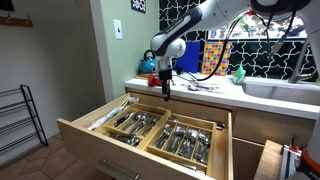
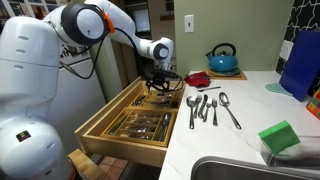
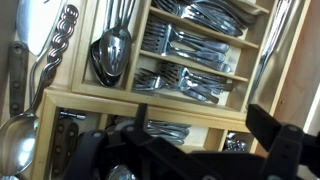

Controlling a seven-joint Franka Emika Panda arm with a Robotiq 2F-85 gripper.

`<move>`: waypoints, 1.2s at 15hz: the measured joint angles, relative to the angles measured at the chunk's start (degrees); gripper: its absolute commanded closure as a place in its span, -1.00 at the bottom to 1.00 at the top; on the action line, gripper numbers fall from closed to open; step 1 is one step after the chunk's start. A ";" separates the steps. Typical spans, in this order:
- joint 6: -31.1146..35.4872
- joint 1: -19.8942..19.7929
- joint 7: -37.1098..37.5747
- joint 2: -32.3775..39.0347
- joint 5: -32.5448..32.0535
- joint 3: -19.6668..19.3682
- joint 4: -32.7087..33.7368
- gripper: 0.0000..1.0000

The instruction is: Remove one silver spoon from the left side of the open drawer and put it on the counter

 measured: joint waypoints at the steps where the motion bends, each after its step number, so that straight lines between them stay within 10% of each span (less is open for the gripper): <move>1: 0.51 -0.34 0.13 0.16 0.29 0.47 -0.01 -1.00; 15: 18.23 -3.01 12.74 8.81 9.21 4.57 0.62 -1.00; 18: 20.20 -3.39 15.08 10.74 10.00 5.35 2.20 -0.75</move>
